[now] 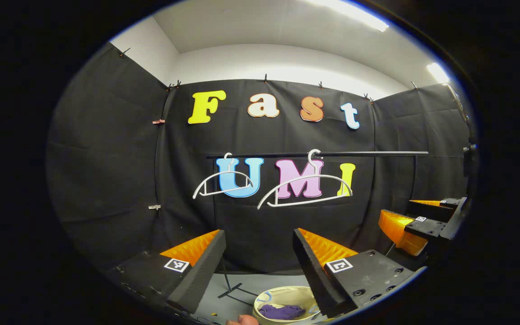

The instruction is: Grasp the clothes on the hanger with both hands and then place them into the laundry hamper below.

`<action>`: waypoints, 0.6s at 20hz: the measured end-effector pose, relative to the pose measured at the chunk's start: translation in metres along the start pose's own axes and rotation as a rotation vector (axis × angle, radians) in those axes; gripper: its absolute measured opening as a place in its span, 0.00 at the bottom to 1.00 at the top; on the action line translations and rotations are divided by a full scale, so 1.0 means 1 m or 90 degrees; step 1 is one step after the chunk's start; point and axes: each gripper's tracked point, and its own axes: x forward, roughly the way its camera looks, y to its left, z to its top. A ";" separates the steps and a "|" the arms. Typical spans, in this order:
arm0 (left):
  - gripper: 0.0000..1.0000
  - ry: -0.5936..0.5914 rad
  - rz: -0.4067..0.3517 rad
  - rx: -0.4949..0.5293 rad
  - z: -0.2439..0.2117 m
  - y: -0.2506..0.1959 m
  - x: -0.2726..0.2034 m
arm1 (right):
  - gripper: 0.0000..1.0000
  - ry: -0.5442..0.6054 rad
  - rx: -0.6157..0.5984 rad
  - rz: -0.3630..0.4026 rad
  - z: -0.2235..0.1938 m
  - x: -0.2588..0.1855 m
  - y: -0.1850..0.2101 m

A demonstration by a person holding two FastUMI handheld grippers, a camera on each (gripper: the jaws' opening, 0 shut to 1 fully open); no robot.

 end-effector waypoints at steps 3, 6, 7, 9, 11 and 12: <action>0.94 0.000 0.000 0.000 0.001 0.000 -0.001 | 0.98 0.001 -0.001 -0.001 0.000 0.000 -0.001; 0.94 0.003 0.000 0.004 -0.001 -0.001 -0.001 | 0.98 0.004 0.004 0.001 -0.001 0.000 0.000; 0.94 0.002 0.000 0.004 0.000 -0.001 -0.002 | 0.98 0.004 0.002 0.001 -0.001 -0.001 0.000; 0.94 0.001 -0.001 0.004 0.001 -0.002 -0.004 | 0.98 0.003 0.000 0.001 0.000 -0.002 -0.001; 0.94 -0.001 -0.004 0.004 0.002 -0.003 -0.006 | 0.98 0.001 0.000 0.001 0.002 -0.003 -0.001; 0.94 -0.001 -0.004 0.005 0.002 -0.003 -0.006 | 0.98 0.001 -0.001 0.001 0.002 -0.003 0.000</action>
